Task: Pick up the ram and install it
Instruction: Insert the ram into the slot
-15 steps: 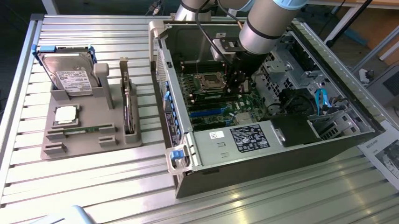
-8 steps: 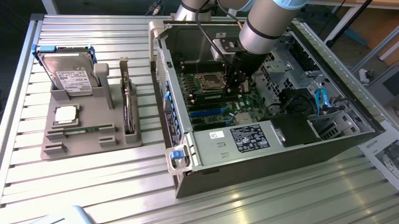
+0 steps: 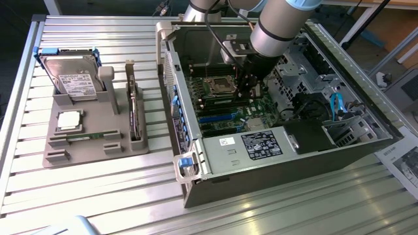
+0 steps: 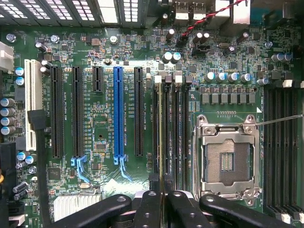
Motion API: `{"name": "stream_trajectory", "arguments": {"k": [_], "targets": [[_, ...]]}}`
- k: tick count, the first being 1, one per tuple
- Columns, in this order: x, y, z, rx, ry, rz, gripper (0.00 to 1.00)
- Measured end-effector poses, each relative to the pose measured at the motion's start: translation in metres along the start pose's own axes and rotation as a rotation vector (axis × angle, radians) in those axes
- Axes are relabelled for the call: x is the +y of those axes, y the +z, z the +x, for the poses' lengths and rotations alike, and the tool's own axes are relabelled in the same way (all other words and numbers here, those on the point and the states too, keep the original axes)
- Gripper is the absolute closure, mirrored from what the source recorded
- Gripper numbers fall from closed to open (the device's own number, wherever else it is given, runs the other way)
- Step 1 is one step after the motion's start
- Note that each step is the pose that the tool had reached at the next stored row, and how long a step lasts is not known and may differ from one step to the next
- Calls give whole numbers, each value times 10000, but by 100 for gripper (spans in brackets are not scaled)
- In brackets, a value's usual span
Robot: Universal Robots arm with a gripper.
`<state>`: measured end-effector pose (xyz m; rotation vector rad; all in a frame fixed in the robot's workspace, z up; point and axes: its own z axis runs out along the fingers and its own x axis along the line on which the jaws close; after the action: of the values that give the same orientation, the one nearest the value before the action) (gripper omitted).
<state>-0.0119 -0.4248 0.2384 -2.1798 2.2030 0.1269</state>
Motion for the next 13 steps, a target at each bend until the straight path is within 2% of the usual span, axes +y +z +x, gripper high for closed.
{"name": "stream_trajectory", "arguments": {"k": [13], "targets": [[3,24,2,-1,-1,9,88]]}}
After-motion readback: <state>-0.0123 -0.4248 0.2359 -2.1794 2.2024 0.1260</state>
